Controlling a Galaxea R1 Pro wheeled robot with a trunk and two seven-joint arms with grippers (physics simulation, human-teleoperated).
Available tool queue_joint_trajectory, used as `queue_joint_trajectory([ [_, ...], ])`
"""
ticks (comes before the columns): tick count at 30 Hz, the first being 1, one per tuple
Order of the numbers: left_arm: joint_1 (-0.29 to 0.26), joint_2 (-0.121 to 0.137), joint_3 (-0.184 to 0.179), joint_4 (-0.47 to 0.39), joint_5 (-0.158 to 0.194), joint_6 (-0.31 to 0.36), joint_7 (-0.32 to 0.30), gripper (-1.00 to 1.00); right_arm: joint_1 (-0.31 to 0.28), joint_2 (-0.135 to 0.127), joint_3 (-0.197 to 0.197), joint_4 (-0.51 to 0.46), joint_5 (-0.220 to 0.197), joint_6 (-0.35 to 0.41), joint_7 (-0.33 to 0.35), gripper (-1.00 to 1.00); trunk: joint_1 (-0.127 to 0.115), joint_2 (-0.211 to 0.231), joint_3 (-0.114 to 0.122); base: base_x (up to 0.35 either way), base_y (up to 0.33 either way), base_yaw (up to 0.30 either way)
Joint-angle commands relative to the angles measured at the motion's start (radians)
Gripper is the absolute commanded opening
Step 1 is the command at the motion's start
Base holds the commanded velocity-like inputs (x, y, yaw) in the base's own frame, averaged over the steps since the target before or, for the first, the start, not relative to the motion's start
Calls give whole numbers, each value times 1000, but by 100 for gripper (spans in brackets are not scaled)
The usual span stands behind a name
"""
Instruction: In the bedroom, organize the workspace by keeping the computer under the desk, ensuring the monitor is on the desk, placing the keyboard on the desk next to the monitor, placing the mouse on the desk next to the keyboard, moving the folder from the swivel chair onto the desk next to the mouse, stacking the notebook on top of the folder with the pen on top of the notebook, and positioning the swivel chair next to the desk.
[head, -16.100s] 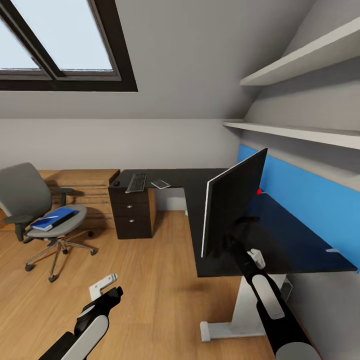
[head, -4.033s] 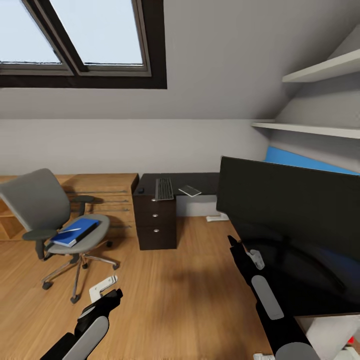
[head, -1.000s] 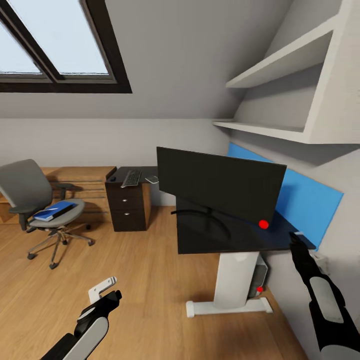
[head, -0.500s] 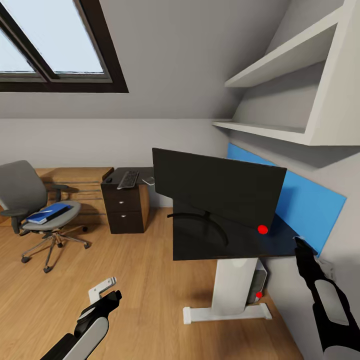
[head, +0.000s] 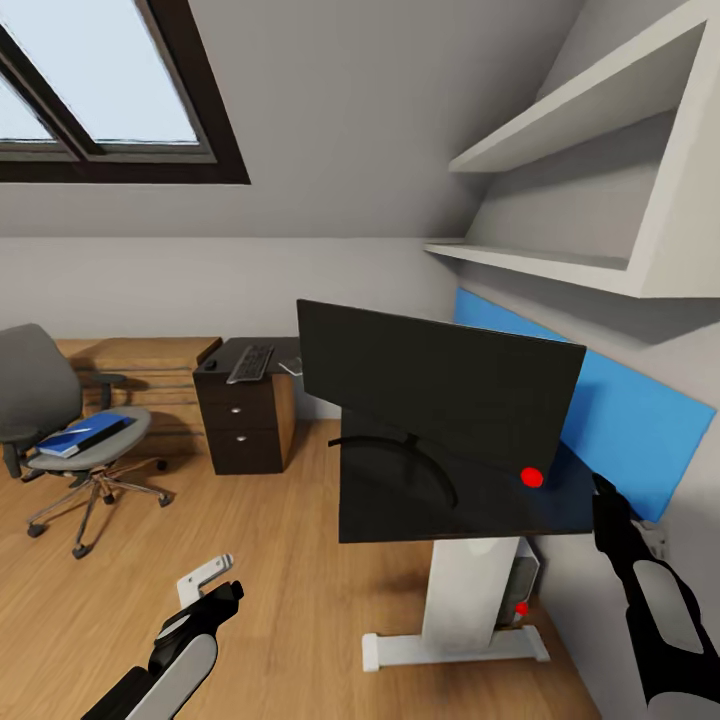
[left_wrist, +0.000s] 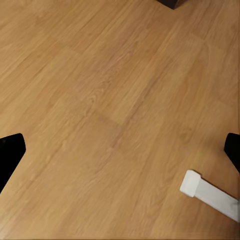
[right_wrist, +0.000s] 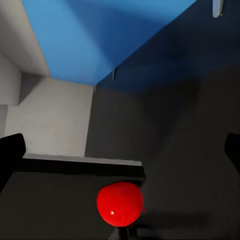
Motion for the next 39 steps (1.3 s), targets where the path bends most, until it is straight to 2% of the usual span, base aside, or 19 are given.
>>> queue_joint_trajectory([
  [1, -1, 1, -2, -1, 2, 6, 6, 100, -1, 0, -2, -2, -8, 5, -6, 100, 1, -1, -1, 273, -19, 0],
  [14, -1, 1, -3, -1, 3, 5, 6, 100, -1, -1, -2, -2, -8, 5, -6, 100, 1, -1, -1, 142, -62, 0],
  [27, -1, 1, -2, 0, 5, 6, 6, 100, -1, -14, -3, -2, -8, 5, -6, 100, 1, -1, -1, 23, -14, 0],
  [39, -1, 1, -3, 0, 4, 6, 6, 100, -1, -15, -2, 0, -8, 5, -6, 100, 1, -1, -1, 178, -3, 0],
])
